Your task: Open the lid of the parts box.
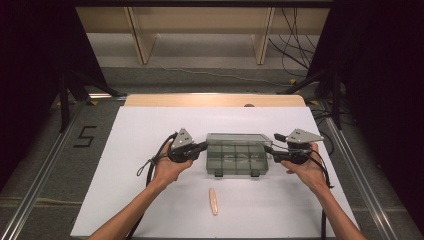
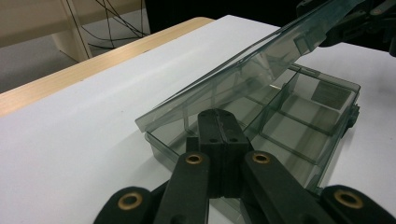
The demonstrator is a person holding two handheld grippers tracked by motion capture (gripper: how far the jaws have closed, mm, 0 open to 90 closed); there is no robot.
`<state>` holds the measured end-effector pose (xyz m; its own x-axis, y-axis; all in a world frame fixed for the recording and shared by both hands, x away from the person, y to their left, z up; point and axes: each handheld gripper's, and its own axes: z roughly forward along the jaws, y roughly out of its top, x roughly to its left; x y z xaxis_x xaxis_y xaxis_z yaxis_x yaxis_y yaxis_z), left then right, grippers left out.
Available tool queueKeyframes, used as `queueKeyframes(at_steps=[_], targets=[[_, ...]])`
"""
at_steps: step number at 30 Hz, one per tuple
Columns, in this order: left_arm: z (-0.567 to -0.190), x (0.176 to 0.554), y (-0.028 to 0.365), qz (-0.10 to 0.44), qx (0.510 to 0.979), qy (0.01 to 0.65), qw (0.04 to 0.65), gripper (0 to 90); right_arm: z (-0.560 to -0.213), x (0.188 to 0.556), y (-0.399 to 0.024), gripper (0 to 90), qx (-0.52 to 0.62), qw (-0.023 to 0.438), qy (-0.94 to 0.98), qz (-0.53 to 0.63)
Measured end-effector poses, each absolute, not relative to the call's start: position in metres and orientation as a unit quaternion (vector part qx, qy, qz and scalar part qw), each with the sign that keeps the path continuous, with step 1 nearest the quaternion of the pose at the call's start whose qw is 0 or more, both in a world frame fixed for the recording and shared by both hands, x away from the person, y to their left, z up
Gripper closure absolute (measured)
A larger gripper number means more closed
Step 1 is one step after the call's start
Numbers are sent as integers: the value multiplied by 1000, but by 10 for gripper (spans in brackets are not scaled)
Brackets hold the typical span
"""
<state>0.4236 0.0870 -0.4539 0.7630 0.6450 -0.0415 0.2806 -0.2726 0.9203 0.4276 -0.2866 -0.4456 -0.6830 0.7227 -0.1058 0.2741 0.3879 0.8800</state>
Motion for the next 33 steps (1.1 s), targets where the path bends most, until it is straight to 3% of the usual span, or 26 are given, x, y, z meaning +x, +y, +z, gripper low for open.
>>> queueKeyframes(at_steps=[10, 22, 33], targets=[[-455, 423, 86, 169, 777, 303, 525, 880, -444, 430, -282, 615, 305, 253, 796, 458], [-460, 420, 82, 136, 791, 353, 481, 641, -442, 432, -281, 671, 300, 267, 790, 463], [-469, 420, 73, 106, 810, 374, 439, 572, -440, 432, -278, 700, 306, 270, 788, 461]])
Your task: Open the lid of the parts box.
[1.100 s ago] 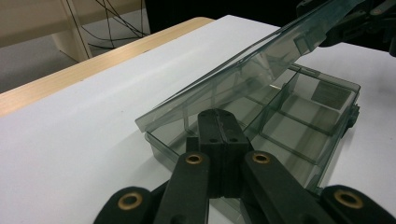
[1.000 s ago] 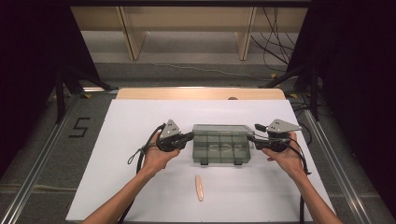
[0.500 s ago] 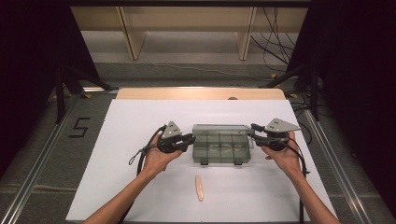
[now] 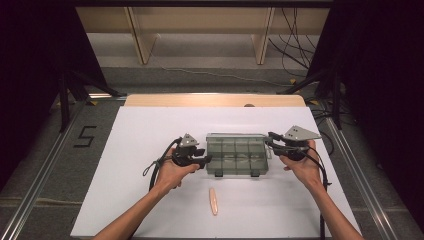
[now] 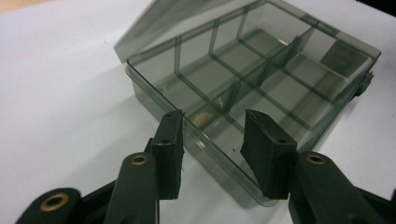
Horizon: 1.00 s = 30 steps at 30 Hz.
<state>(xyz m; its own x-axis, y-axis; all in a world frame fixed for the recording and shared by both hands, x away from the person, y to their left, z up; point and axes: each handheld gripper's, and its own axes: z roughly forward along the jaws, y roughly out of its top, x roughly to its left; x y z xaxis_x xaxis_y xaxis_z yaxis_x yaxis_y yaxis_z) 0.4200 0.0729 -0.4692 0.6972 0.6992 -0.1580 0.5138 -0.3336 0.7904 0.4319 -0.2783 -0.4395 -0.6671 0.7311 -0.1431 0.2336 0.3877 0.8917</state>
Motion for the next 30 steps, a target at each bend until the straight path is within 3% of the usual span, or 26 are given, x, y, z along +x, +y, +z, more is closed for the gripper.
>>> queueKeyframes(at_steps=[30], targets=[[-476, 419, 68, 94, 811, 392, 424, 630, -426, 454, -271, 827, 359, 287, 769, 445]])
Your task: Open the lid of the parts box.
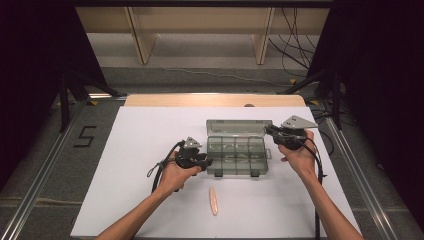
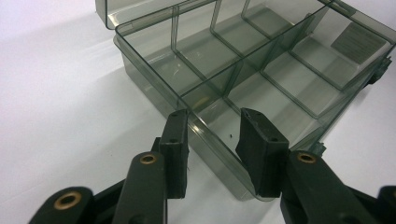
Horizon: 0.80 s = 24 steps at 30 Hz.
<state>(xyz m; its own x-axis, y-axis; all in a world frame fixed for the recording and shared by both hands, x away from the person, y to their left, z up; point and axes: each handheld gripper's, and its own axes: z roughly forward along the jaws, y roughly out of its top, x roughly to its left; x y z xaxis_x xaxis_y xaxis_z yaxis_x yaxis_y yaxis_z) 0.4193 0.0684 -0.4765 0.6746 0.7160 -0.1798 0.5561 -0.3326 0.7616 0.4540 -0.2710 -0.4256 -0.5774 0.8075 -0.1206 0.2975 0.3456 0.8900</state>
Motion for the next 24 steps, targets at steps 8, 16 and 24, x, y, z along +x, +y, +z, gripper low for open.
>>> queueKeyframes(at_steps=[8, 16, 24], targets=[[-477, 418, 68, 97, 811, 394, 422, 628, -422, 464, -269, 840, 364, 288, 772, 433], [-476, 417, 67, 100, 811, 394, 421, 624, -421, 475, -270, 843, 373, 275, 771, 437], [-476, 416, 67, 100, 811, 394, 421, 615, -418, 483, -267, 841, 373, 273, 778, 425]])
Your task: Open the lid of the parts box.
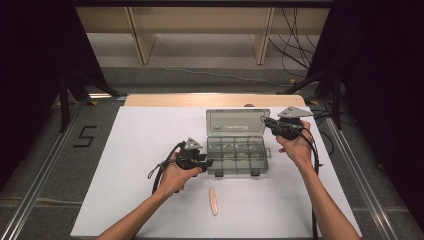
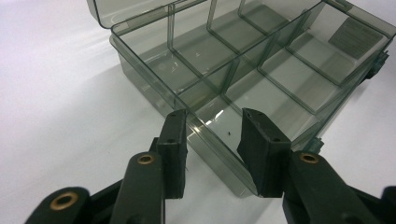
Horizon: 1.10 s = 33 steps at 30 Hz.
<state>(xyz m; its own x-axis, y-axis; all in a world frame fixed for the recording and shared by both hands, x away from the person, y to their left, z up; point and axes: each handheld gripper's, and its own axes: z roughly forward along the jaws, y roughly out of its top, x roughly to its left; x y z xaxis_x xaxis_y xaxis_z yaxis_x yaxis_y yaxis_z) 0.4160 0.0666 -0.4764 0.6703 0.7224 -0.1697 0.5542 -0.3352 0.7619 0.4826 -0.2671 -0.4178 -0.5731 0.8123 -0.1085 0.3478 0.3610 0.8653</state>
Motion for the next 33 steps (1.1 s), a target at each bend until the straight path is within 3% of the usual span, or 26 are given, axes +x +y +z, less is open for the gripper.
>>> queueKeyframes(at_steps=[33], targets=[[-478, 417, 68, 98, 811, 390, 425, 613, -413, 509, -260, 821, 406, 254, 784, 395]])
